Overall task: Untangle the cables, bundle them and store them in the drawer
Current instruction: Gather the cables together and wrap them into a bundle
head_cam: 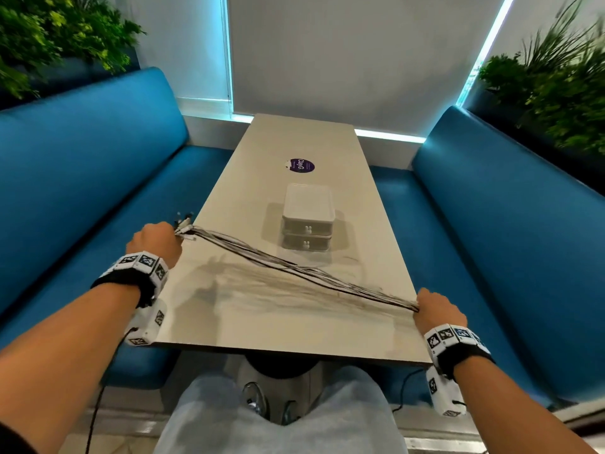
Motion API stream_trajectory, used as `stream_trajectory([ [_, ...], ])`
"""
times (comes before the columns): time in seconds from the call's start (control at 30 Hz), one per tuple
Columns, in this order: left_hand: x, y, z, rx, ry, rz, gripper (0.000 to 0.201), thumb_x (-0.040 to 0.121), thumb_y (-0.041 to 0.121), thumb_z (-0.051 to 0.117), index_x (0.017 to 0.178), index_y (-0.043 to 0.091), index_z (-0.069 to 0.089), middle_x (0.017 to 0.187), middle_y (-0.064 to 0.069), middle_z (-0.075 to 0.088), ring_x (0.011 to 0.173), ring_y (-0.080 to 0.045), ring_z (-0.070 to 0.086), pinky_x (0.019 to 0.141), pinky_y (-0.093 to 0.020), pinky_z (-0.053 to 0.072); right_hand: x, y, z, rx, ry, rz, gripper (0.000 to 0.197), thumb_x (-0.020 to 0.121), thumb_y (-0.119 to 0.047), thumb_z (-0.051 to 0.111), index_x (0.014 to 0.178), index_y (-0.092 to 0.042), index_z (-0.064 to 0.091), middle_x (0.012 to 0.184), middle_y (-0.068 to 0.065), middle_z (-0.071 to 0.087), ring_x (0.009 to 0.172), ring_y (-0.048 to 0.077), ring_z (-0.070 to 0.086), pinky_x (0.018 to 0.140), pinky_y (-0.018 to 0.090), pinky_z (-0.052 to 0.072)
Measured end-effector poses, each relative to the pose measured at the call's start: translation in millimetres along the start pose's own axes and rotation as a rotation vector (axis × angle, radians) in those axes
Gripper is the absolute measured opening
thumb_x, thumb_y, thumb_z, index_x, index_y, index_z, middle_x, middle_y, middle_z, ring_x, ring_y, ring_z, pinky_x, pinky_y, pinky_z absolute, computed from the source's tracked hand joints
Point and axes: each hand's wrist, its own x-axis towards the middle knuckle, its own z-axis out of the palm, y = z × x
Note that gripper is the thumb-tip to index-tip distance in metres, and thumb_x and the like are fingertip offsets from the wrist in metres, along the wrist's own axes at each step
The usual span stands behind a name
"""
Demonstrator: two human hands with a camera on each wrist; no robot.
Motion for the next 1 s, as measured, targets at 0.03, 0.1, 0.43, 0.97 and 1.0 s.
stream_trajectory([
  [0.03,1,-6,1,0.028,-0.006,0.004,0.018,0.092,0.02,0.052,0.087,0.005,0.06,0.09,-0.02,0.062,0.076,-0.038,0.057,0.066,-0.037,0.047,0,6,-1,-0.032,-0.007,-0.02,0.013,0.09,-0.025,0.049,0.1,-0.019,0.043,0.09,0.001,0.054,0.08,0.027,0.058,0.065,0.032,0.044],
  [0.1,-1,-11,5,0.082,-0.018,0.018,0.017,0.091,0.021,0.053,0.084,0.006,0.059,0.084,-0.016,0.06,0.072,-0.035,0.054,0.064,-0.036,0.046,2,10,-3,-0.048,0.003,-0.049,0.024,0.092,-0.039,0.054,0.1,-0.021,0.04,0.081,-0.001,0.052,0.076,0.026,0.059,0.063,0.031,0.045],
  [0.43,-28,14,41,0.176,-0.122,0.144,0.014,0.093,0.021,0.048,0.083,0.012,0.053,0.079,-0.005,0.054,0.073,-0.029,0.058,0.064,-0.032,0.045,-3,-11,5,-0.092,0.014,-0.375,0.087,0.061,-0.077,0.066,0.136,-0.037,0.044,0.156,-0.002,0.02,0.142,0.023,0.022,0.117,0.043,0.017],
  [0.97,-43,8,63,0.247,-0.267,0.172,0.014,0.094,0.014,0.042,0.091,0.014,0.056,0.077,0.0,0.05,0.076,-0.024,0.057,0.067,-0.031,0.048,-1,-62,-1,-0.17,-0.132,-0.388,0.032,0.09,-0.021,0.049,0.122,-0.022,0.046,0.116,0.006,0.06,0.1,0.028,0.061,0.074,0.033,0.047],
  [1.0,-42,7,65,0.237,-0.27,0.166,0.016,0.094,0.015,0.042,0.094,0.013,0.058,0.077,0.0,0.05,0.076,-0.024,0.057,0.067,-0.031,0.048,-1,-55,-2,-0.193,-0.149,-0.355,0.027,0.09,-0.024,0.05,0.116,-0.019,0.048,0.113,0.006,0.06,0.099,0.028,0.061,0.071,0.032,0.046],
])
